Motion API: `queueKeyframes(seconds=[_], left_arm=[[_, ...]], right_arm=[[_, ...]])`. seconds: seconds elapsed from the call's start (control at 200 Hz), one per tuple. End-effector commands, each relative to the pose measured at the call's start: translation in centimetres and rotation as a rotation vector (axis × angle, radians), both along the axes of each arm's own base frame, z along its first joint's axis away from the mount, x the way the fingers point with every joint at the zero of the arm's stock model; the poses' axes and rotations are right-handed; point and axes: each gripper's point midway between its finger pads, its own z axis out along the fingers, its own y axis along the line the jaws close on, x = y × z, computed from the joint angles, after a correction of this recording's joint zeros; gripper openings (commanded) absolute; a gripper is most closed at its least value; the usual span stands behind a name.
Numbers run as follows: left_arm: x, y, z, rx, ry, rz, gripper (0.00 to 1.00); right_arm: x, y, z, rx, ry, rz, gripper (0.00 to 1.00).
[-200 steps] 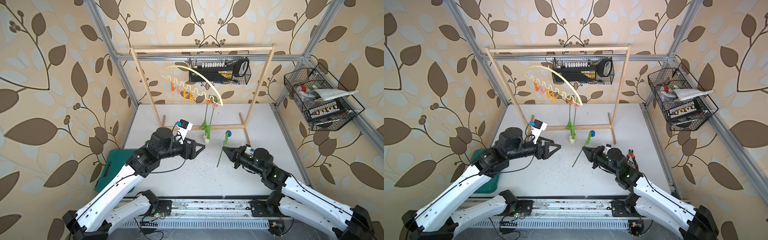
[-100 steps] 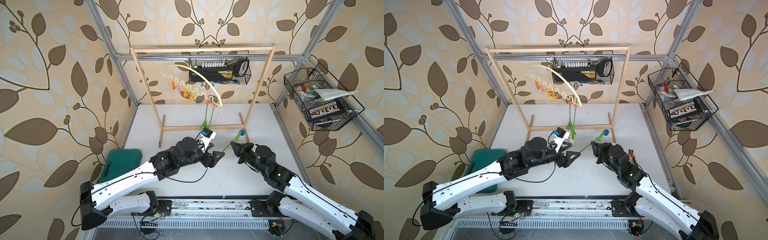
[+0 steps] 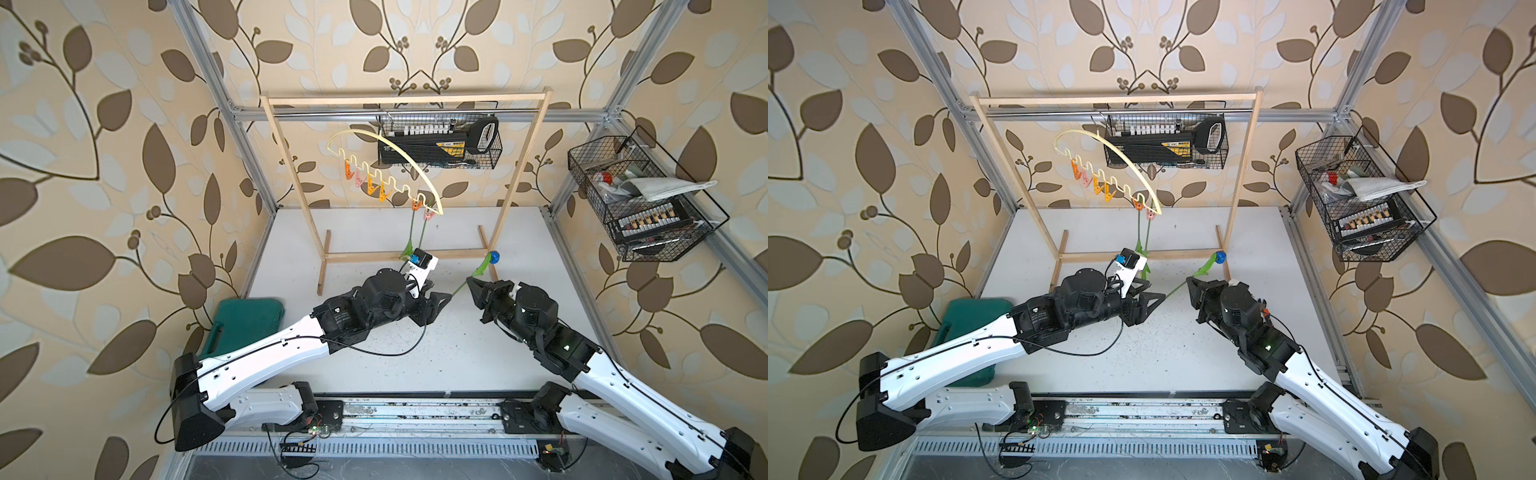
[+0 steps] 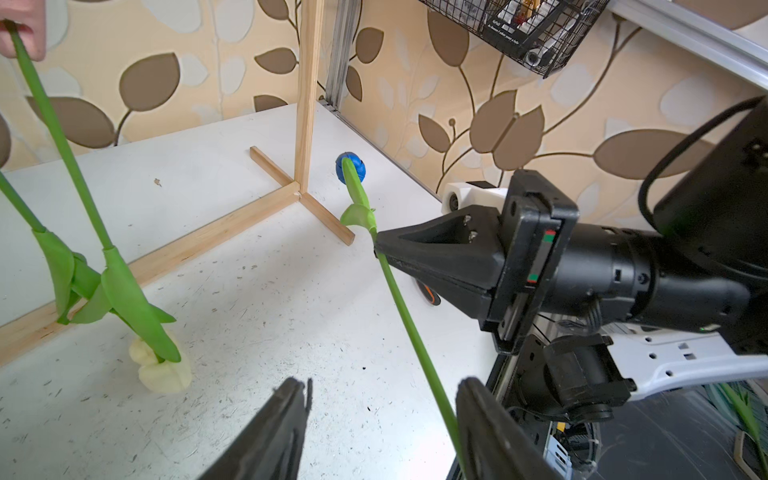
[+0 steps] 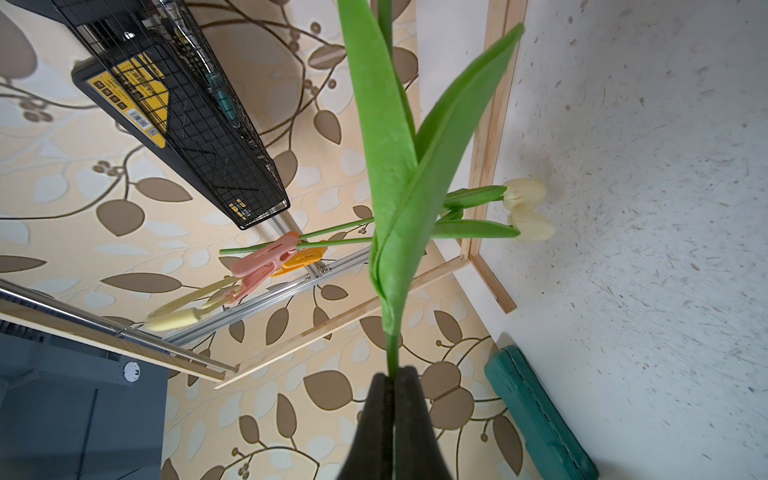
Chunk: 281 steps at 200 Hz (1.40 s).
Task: Dry the flowers on a clothes hanger
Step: Pick up the flower at the center of the board.
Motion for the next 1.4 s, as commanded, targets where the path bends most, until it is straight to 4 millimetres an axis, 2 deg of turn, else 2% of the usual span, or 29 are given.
queueKeyframes(seconds=[0.0,0.135,0.18,0.235,0.28,0.39,0.575,0.77,1.15,1.4], left_arm=[[-0.1,-0.7,2.8,-0.081,-0.012,-0.011,0.6],[-0.2,-0.8,3.1,-0.087,-0.002,-0.012,0.62],[-0.3,-0.7,3.3,-0.089,-0.001,-0.014,0.67],[-0.3,-0.6,3.7,-0.093,0.0,-0.013,0.8],[-0.3,-0.5,4.0,-0.096,-0.002,-0.011,0.84],[-0.3,-0.7,4.0,-0.098,-0.002,-0.014,0.85],[-0.1,-1.2,3.2,-0.083,0.013,-0.014,0.76],[0.1,-1.9,2.8,-0.075,0.027,-0.021,0.69],[0.5,-1.8,2.9,-0.073,0.021,-0.002,0.38],[0.6,-1.7,2.8,-0.068,0.025,0.007,0.24]], right_arm=[[0.4,-0.4,1.3,-0.033,-0.03,-0.017,0.0],[0.6,-0.1,1.5,-0.07,-0.035,-0.004,0.0],[0.7,0.0,1.3,-0.081,-0.033,0.0,0.0],[0.8,0.0,1.3,-0.098,-0.035,0.002,0.0],[0.8,-0.1,1.4,-0.115,-0.038,0.002,0.0],[0.8,-0.4,2.1,-0.142,-0.056,-0.005,0.0],[0.6,-0.9,3.8,-0.15,-0.093,-0.017,0.0],[0.7,-0.8,4.0,-0.156,-0.095,-0.013,0.0],[0.8,-0.5,4.5,-0.161,-0.111,0.0,0.0],[1.0,0.0,4.6,-0.161,-0.113,0.015,0.0]])
